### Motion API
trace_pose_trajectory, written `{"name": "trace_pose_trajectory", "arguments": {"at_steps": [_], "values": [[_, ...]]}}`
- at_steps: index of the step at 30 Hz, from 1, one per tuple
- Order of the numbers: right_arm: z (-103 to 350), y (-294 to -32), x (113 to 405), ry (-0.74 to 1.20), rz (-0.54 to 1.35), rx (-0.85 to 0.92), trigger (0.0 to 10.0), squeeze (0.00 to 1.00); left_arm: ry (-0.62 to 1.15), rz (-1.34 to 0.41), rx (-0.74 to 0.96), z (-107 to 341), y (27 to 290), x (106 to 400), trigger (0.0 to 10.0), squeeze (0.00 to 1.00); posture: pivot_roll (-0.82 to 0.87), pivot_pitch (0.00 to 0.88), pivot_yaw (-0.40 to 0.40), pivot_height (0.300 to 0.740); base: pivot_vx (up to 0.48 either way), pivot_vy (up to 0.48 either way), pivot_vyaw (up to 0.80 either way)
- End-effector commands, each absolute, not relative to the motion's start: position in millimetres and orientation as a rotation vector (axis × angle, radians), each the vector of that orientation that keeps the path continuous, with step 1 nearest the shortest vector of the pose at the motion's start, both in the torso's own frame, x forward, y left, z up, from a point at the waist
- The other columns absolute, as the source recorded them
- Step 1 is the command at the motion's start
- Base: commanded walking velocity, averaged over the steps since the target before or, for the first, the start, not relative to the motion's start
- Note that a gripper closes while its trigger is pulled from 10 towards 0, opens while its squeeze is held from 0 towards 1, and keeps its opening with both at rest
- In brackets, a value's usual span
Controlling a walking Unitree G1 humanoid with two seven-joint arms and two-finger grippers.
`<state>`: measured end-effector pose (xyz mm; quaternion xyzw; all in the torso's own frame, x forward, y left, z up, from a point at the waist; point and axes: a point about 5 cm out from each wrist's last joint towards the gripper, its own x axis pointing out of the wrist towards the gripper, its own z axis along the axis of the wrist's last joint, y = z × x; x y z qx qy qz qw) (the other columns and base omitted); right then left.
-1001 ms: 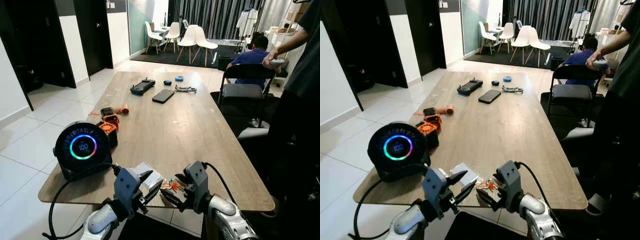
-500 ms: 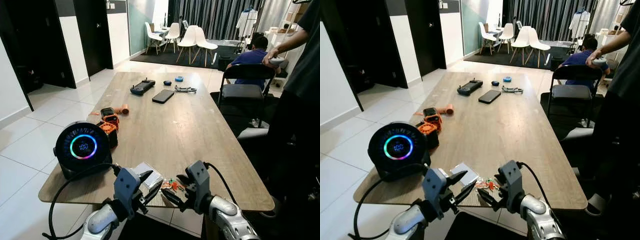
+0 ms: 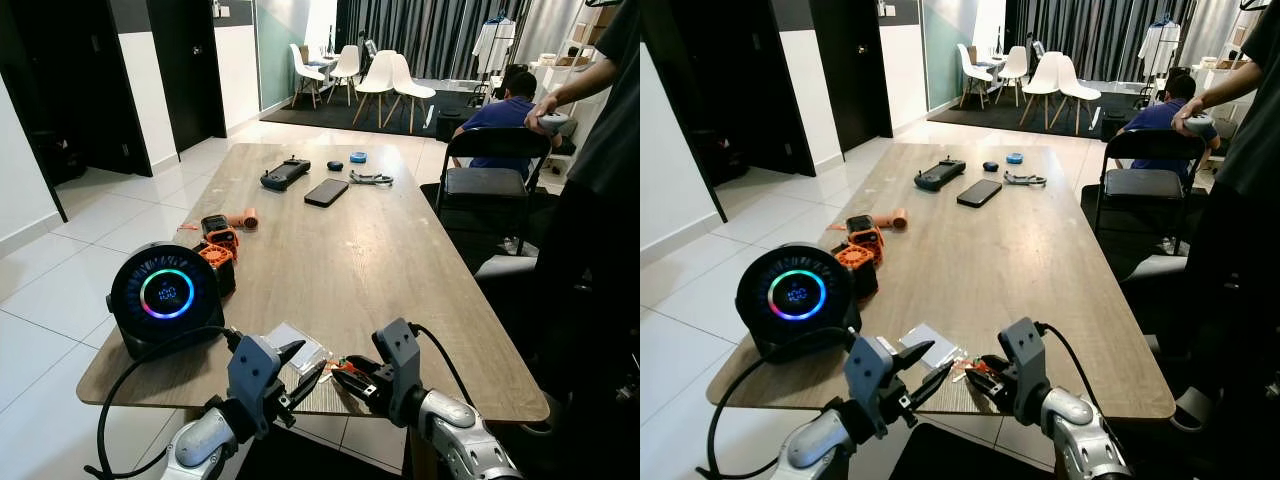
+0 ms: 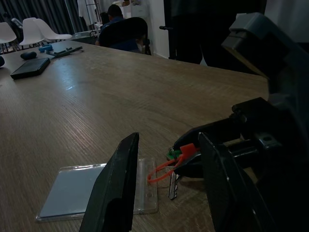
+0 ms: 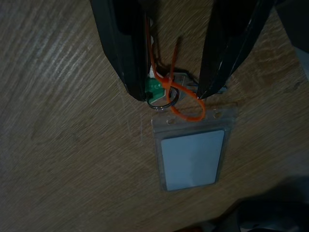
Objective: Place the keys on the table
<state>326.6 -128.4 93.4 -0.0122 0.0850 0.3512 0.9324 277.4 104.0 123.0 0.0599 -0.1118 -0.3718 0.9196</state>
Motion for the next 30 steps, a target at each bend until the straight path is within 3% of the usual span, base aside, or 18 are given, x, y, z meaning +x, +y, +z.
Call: {"name": "trace_pose_trajectory", "arguments": {"at_steps": [1,2,3,4,8,9,11,12,20,21,22,27,28,30], "values": [[89.8,-131.1,324.5,0.197,0.711,-0.037,10.0,0.0,-0.207,-0.759,0.134,118.5,106.8,276.8,10.0,0.0,0.02,0.071,0.001,0.74,0.0,0.0,0.0],[90.0,-131.3,324.5,0.197,0.71,-0.034,10.0,0.0,-0.207,-0.759,0.135,118.5,107.0,276.8,10.0,0.0,0.02,0.072,0.001,0.74,0.0,0.0,0.0],[90.5,-131.6,324.9,0.197,0.707,-0.031,2.9,0.0,-0.207,-0.758,0.135,118.4,107.3,277.0,10.0,0.0,0.02,0.071,0.001,0.74,0.0,0.0,0.0],[91.0,-131.8,325.2,0.195,0.704,-0.025,0.0,0.0,-0.206,-0.757,0.136,118.4,107.4,277.1,10.0,0.0,0.02,0.072,0.002,0.74,0.0,0.0,0.0],[92.0,-132.2,325.8,0.194,0.702,-0.022,0.0,0.0,-0.206,-0.757,0.137,118.3,107.3,277.3,10.0,0.0,0.02,0.074,0.001,0.74,0.0,0.0,0.0],[92.4,-132.4,326.0,0.194,0.7,-0.025,3.8,0.0,-0.205,-0.756,0.138,118.3,107.3,277.4,10.0,0.0,0.02,0.075,0.001,0.74,0.0,0.0,0.0],[92.6,-132.5,326.1,0.193,0.699,-0.028,3.8,0.0,-0.204,-0.756,0.138,118.2,107.3,277.5,10.0,0.0,0.02,0.075,0.001,0.74,0.0,0.0,0.0],[92.6,-132.7,326.5,0.194,0.696,-0.034,10.0,0.0,-0.204,-0.756,0.139,118.1,107.3,277.7,10.0,0.0,0.02,0.076,0.001,0.74,0.0,0.0,0.0],[94.1,-133.6,327.9,0.187,0.679,-0.044,10.0,0.0,-0.202,-0.751,0.141,117.5,107.5,277.6,10.0,0.0,0.02,0.076,0.002,0.74,0.0,0.0,0.0],[95.8,-134.3,329.1,0.176,0.666,-0.041,8.5,0.0,-0.203,-0.749,0.141,117.6,107.7,277.8,10.0,0.0,0.02,0.076,0.002,0.74,0.0,0.0,0.0],[101.2,-136.4,331.1,0.141,0.648,-0.004,0.0,0.0,-0.205,-0.743,0.14,118.0,108.4,278.8,10.0,0.0,0.02,0.076,0.002,0.74,0.0,0.0,0.0],[108.6,-136.0,332.0,0.098,0.651,0.024,0.0,0.0,-0.205,-0.741,0.14,118.0,108.9,279.3,10.0,0.0,0.02,0.075,0.002,0.74,0.0,0.0,0.0],[115.6,-134.7,332.8,0.061,0.657,0.05,10.0,0.0,-0.205,-0.738,0.14,118.0,109.3,279.5,10.0,0.0,0.02,0.075,0.002,0.74,0.0,0.0,0.0],[124.7,-133.4,333.7,0.015,0.665,0.084,10.0,0.0,-0.205,-0.735,0.138,117.9,109.8,279.7,10.0,0.0,0.02,0.075,0.003,0.74,0.0,0.0,0.0]]}}
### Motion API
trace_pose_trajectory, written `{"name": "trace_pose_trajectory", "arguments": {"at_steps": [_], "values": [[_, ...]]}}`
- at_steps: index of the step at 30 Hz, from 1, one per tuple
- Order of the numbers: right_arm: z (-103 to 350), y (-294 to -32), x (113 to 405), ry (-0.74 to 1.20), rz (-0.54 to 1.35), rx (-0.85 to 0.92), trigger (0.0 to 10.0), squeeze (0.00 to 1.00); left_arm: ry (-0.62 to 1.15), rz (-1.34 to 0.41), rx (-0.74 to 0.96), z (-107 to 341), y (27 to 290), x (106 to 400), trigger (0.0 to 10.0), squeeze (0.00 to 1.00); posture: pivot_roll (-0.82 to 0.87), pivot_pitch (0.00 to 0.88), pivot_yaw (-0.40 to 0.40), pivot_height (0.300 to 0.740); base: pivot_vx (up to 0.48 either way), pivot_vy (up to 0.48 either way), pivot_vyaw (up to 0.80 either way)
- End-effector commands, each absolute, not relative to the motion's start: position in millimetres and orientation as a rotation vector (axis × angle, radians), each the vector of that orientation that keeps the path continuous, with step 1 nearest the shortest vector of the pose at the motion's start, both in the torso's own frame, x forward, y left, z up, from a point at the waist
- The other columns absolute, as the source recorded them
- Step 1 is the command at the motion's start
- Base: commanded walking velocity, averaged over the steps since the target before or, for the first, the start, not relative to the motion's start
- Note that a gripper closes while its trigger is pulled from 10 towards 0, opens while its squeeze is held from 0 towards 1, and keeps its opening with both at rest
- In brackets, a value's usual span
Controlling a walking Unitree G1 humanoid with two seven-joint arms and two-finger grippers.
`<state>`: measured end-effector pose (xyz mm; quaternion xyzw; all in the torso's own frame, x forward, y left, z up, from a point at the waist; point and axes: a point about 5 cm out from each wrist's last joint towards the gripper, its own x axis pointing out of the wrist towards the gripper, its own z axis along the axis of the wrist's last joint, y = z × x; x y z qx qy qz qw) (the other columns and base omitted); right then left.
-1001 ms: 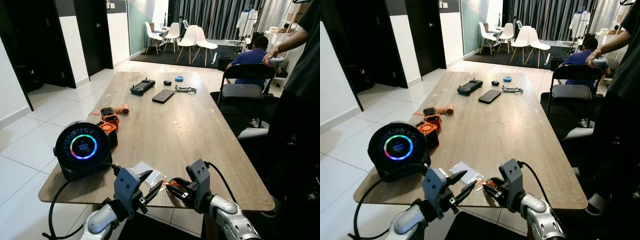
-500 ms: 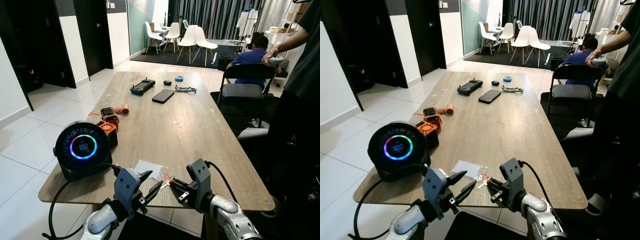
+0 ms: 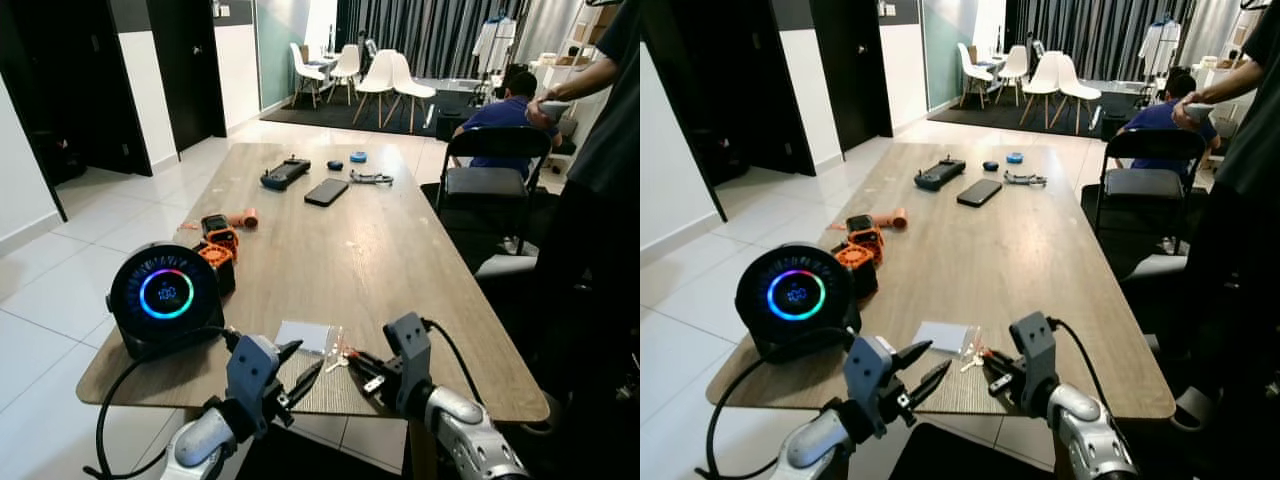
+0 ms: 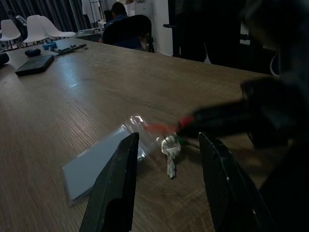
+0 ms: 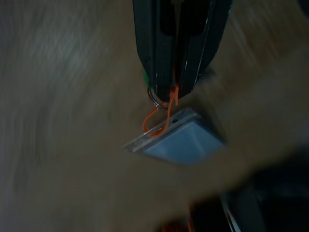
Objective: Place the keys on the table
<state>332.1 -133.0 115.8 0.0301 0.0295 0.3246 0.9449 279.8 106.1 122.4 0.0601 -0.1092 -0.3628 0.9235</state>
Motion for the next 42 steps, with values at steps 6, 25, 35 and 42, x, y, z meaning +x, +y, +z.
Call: {"name": "trace_pose_trajectory", "arguments": {"at_steps": [6,25,35,42], "values": [[139.1,-132.0,334.9,-0.055,0.682,0.131,10.0,0.0,-0.205,-0.731,0.135,117.8,110.4,279.9,10.0,0.0,0.02,0.074,0.004,0.74,0.0,0.0,0.0],[176.0,-105.3,308.1,-0.155,1.015,0.236,10.0,0.0,-0.201,-0.796,0.054,116.7,130.9,276.1,10.0,0.0,0.02,0.071,0.006,0.74,0.0,0.0,0.0],[171.3,-96.2,285.7,-0.078,1.186,0.294,10.0,0.0,-0.109,-0.981,0.009,110.6,140.0,257.9,10.0,0.0,0.02,0.065,0.005,0.74,0.0,0.0,0.0],[162.9,-80.4,258.6,0.046,1.408,0.372,10.0,0.0,-0.055,-1.051,0.058,102.7,150.0,248.7,10.0,0.0,0.02,0.057,0.0,0.74,0.0,0.0,0.0]]}}
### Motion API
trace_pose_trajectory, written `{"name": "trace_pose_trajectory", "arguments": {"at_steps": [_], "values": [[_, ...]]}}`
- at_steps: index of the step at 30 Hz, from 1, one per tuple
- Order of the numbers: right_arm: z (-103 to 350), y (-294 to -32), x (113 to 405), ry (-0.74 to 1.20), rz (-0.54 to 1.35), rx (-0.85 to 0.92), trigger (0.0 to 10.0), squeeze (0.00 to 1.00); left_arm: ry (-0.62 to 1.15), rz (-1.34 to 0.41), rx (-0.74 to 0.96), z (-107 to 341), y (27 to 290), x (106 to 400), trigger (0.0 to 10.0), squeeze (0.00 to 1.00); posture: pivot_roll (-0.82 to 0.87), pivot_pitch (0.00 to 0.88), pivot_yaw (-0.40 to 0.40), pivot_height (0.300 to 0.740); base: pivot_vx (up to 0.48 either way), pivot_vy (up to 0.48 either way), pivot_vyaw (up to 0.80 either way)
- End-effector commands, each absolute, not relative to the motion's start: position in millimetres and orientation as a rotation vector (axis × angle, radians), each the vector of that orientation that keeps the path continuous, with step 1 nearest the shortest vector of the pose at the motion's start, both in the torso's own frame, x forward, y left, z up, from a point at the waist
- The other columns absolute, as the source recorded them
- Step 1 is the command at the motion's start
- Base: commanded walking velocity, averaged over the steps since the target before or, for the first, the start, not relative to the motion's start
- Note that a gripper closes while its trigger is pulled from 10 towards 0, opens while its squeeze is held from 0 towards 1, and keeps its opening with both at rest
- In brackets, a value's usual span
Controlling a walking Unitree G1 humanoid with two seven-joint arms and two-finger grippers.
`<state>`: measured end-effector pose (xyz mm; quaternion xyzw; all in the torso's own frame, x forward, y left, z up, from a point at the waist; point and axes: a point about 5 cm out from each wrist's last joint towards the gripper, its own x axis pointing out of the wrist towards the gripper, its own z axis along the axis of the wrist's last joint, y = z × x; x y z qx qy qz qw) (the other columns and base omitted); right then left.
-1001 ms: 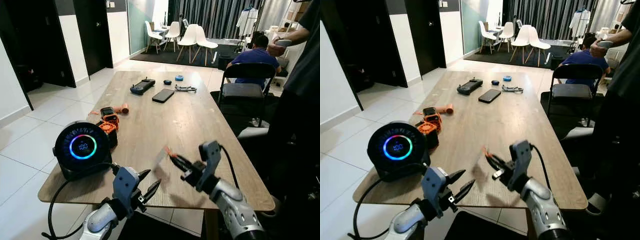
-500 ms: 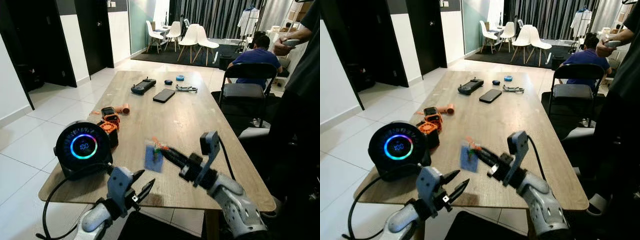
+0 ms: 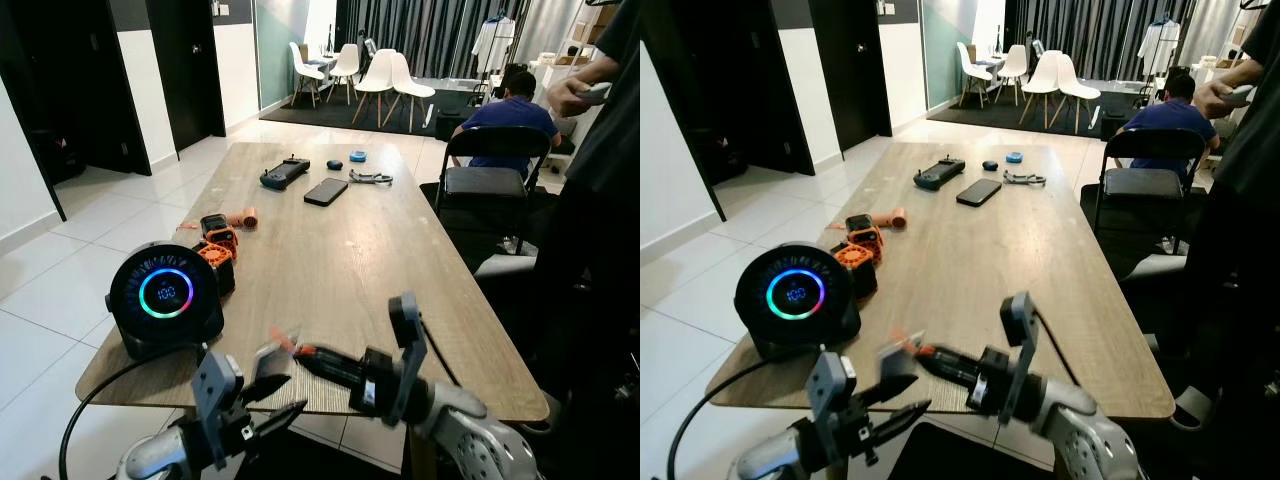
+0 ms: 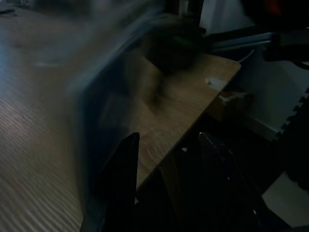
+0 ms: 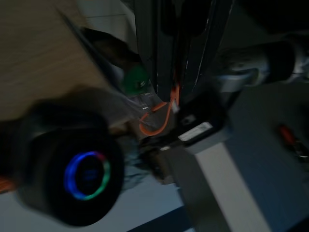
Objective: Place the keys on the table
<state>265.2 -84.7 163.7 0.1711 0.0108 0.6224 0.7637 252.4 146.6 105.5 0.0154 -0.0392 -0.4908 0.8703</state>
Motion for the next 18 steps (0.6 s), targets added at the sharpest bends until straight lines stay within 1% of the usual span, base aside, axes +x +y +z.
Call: {"name": "trace_pose_trajectory", "arguments": {"at_steps": [1,4,8,11,12,14,17,18], "values": [[162.9,-80.4,258.6,0.046,1.408,0.372,10.0,0.0,-0.055,-1.051,0.058,102.7,150.0,248.7,10.0,0.0,0.02,0.057,0.0,0.74,0.0,0.0,0.0],[147.0,-75.5,244.9,0.162,1.491,0.365,10.0,0.0,0.014,-1.082,0.101,92.5,153.4,242.7,10.0,0.0,0.02,0.053,0.0,0.74,0.0,0.0,0.0],[139.0,-74.5,239.7,0.222,1.511,0.359,10.0,0.0,0.055,-1.099,0.148,85.4,154.9,240.1,10.0,0.0,0.02,0.053,0.0,0.74,0.0,0.0,0.0],[121.0,-73.9,230.3,0.328,1.524,0.353,10.0,0.0,0.112,-1.065,0.216,71.7,158.3,239.6,10.0,0.0,0.02,0.056,0.001,0.74,0.0,0.0,0.0],[121.0,-73.9,230.3,0.328,1.524,0.353,10.0,0.0,0.112,-1.065,0.216,71.7,158.3,239.6,10.0,0.0,0.02,0.056,0.001,0.74,0.0,0.0,0.0],[112.7,-74.6,226.1,0.367,1.513,0.346,10.0,0.0,0.139,-0.991,0.264,63.7,162.2,243.8,10.0,0.0,0.02,0.058,0.002,0.74,0.0,0.0,0.0],[112.7,-74.6,226.1,0.367,1.513,0.346,10.0,0.0,0.139,-0.991,0.264,63.7,162.2,243.8,10.0,0.0,0.02,0.058,0.002,0.74,0.0,0.0,0.0],[103.4,-76.5,223.2,0.4,1.485,0.337,10.0,0.0,0.165,-0.916,0.314,55.3,165.5,247.1,10.0,0.0,0.02,0.061,0.004,0.74,0.0,0.0,0.0]]}}
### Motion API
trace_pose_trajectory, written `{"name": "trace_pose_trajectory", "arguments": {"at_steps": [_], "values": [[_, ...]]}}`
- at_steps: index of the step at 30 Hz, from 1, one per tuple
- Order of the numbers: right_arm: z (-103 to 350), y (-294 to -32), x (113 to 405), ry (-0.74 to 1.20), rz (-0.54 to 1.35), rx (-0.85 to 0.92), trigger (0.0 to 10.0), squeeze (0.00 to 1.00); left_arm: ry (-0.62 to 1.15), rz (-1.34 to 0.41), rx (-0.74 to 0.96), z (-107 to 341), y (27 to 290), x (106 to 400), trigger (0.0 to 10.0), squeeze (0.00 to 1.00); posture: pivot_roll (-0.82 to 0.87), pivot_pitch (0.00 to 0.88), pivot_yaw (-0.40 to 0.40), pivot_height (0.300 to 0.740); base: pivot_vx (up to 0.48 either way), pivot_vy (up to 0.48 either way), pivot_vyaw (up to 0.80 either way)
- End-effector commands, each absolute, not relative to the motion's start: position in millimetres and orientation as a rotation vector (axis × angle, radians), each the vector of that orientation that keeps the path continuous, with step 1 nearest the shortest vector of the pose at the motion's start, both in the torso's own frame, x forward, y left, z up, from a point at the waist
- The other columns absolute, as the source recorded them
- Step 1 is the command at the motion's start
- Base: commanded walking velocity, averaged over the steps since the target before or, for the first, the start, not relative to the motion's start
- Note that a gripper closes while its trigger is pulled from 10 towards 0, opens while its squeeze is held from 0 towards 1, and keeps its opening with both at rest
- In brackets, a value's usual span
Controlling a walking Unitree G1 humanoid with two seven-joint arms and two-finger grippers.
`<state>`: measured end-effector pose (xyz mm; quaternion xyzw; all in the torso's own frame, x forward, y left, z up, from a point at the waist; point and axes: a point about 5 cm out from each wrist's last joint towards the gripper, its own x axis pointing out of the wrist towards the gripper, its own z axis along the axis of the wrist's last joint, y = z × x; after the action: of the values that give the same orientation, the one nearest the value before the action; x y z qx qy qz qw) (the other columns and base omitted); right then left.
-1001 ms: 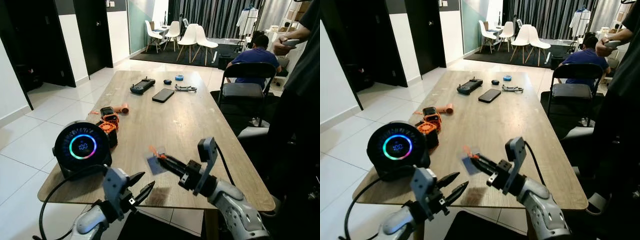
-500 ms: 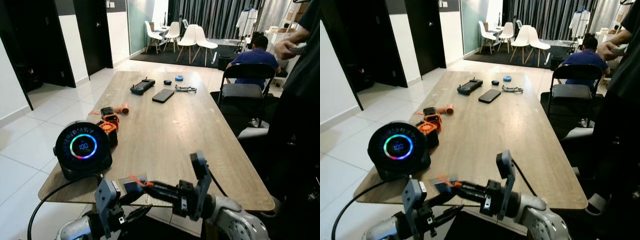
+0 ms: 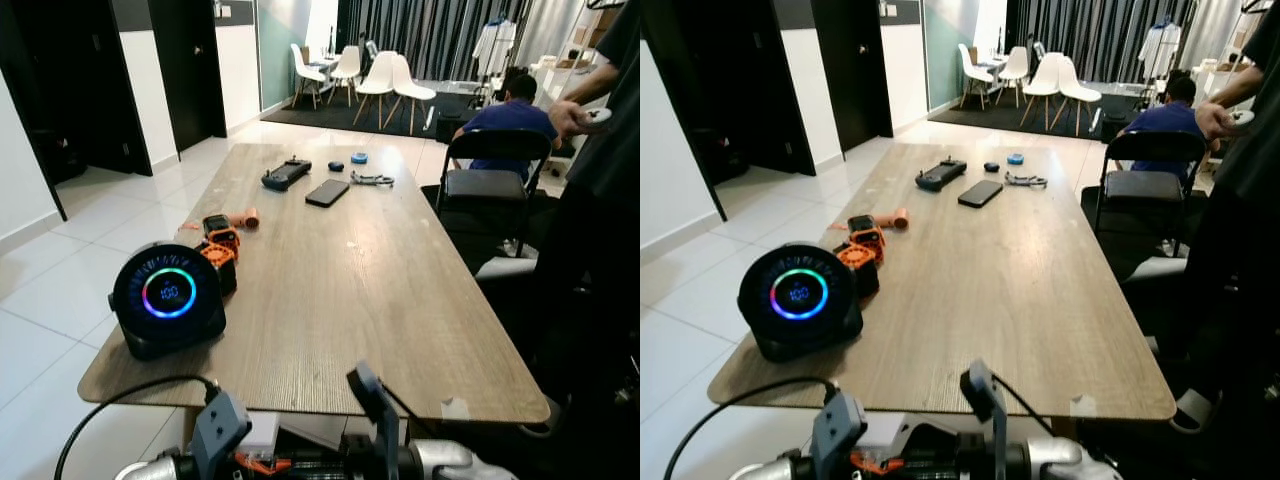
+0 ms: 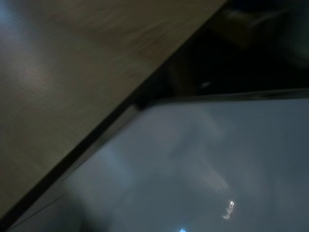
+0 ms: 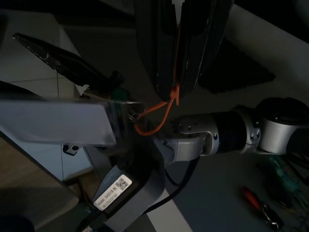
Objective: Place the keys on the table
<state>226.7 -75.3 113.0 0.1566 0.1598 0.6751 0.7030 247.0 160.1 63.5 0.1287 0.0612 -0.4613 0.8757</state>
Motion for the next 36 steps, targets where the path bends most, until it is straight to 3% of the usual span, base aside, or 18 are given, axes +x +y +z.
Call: {"name": "trace_pose_trajectory", "arguments": {"at_steps": [1,27,33,36], "values": [[96.9,-78.2,222.1,0.421,1.464,0.322,10.0,0.0,0.182,-0.888,0.325,50.4,166.4,247.1,10.0,0.0,0.02,0.062,0.005,0.74,0.0,0.0,0.0],[22.3,-101.1,221.8,0.646,1.141,0.18,10.0,0.0,0.391,-0.667,0.387,-8.7,172.1,228.9,10.0,0.0,0.02,0.061,0.007,0.74,0.0,0.0,0.0],[0.4,-111.2,223.4,0.7,0.995,0.12,10.0,0.0,0.389,-0.634,0.406,-15.5,172.2,224.2,10.0,0.0,0.02,0.059,0.007,0.74,0.0,0.0,0.0],[-22.2,-122.8,221.7,0.756,0.827,0.076,10.0,0.0,0.423,-0.556,0.441,-24.2,176.6,223.2,10.0,0.0,0.02,0.056,0.004,0.74,0.0,0.0,0.0]]}}
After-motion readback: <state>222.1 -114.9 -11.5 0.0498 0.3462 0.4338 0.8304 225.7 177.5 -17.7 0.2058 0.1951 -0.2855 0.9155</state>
